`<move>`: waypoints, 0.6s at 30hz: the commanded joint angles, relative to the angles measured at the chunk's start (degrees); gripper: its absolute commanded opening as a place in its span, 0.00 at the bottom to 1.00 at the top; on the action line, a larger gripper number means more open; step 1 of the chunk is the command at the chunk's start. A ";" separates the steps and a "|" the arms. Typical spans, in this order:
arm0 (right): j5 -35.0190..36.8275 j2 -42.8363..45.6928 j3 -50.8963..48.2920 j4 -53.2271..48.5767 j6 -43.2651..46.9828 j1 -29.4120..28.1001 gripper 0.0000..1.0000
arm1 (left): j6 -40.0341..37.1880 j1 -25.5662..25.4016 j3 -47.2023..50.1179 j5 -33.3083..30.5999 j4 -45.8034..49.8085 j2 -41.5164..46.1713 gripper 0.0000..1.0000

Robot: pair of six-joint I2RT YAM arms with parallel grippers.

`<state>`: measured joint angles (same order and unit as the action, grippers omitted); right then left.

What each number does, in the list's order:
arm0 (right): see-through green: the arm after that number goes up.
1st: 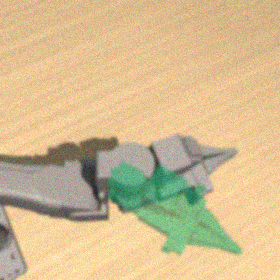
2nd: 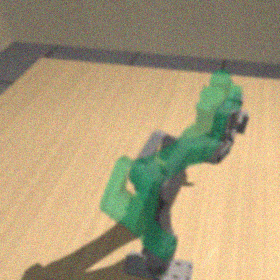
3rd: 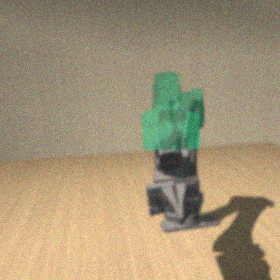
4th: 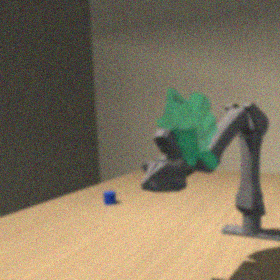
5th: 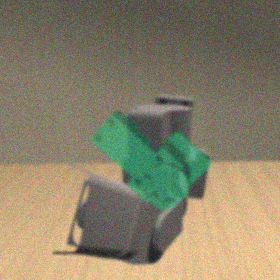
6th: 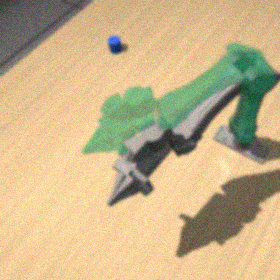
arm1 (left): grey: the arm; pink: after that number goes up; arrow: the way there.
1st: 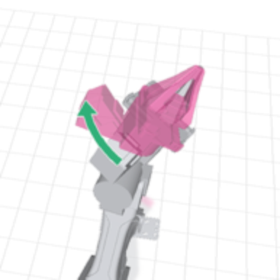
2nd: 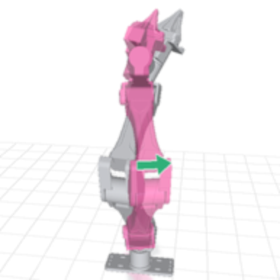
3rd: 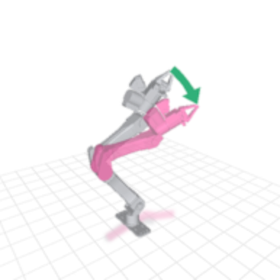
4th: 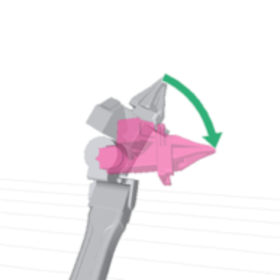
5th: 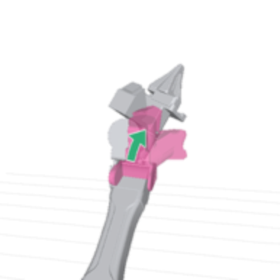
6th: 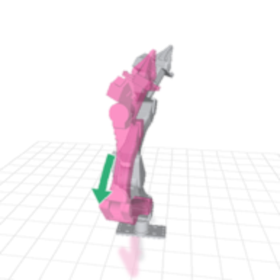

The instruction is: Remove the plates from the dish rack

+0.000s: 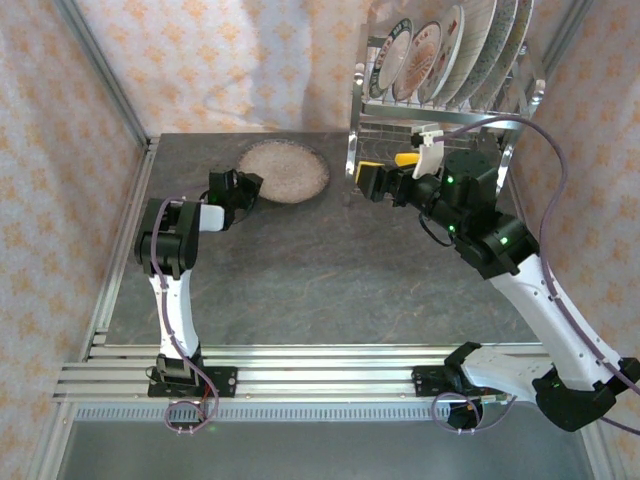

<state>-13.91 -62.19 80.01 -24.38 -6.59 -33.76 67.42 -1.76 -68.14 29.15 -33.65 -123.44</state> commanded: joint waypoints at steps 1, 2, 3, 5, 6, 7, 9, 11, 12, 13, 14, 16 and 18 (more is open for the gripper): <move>0.68 -0.11 2.28 1.26 -0.45 -0.24 0.92 | 0.61 -0.43 -4.47 2.65 -11.97 0.79 0.00; 0.73 -0.24 2.46 1.18 -0.32 -0.17 0.92 | 0.61 -0.44 -4.70 2.74 -11.52 0.57 0.00; 0.69 -0.38 2.60 1.02 -0.23 -0.19 0.92 | 0.57 -0.52 -4.83 2.80 -11.23 0.41 0.00; 0.81 -0.55 2.71 1.00 -0.25 -0.18 0.92 | 0.61 -0.59 -4.82 2.85 -10.50 0.15 0.00; 0.82 -0.55 2.73 1.07 -0.26 -0.22 0.92 | 0.62 -0.62 -4.77 2.93 -10.27 0.13 0.03; 0.88 -0.56 2.73 1.05 -0.23 -0.17 0.92 | 0.62 -0.70 -4.72 2.89 -9.91 -0.01 0.07; 0.92 -0.56 2.71 1.09 -0.38 -0.17 0.92 | 0.46 -0.76 -4.49 2.85 -9.26 0.03 0.11; 1.03 -0.56 2.72 0.92 -0.43 -0.17 0.92 | 0.35 -0.79 -4.39 2.84 -8.19 -0.06 0.14; 1.10 -0.42 2.70 0.83 -0.44 -0.20 0.92 | 0.25 -0.78 -4.43 2.85 -7.76 -0.07 0.16; 1.21 -0.47 2.74 0.75 -0.52 -0.19 0.92 | 0.19 -0.79 -4.46 2.85 -7.01 -0.05 0.17; 1.39 -0.45 2.77 0.65 -0.69 -0.17 0.92 | 0.02 -0.79 -4.69 3.01 -6.10 -0.15 0.19; 1.60 -0.38 2.81 0.43 -1.04 -0.17 0.92 | -0.35 -0.79 -5.22 3.28 -4.25 -0.08 0.20; 1.50 -0.36 2.70 0.48 -1.29 -0.17 0.92 | -0.66 -0.73 -5.59 3.37 -2.66 -0.05 0.22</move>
<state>-13.47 -62.70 80.68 -24.40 -7.03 -33.76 67.42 -1.89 -70.37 31.03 -33.58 -124.77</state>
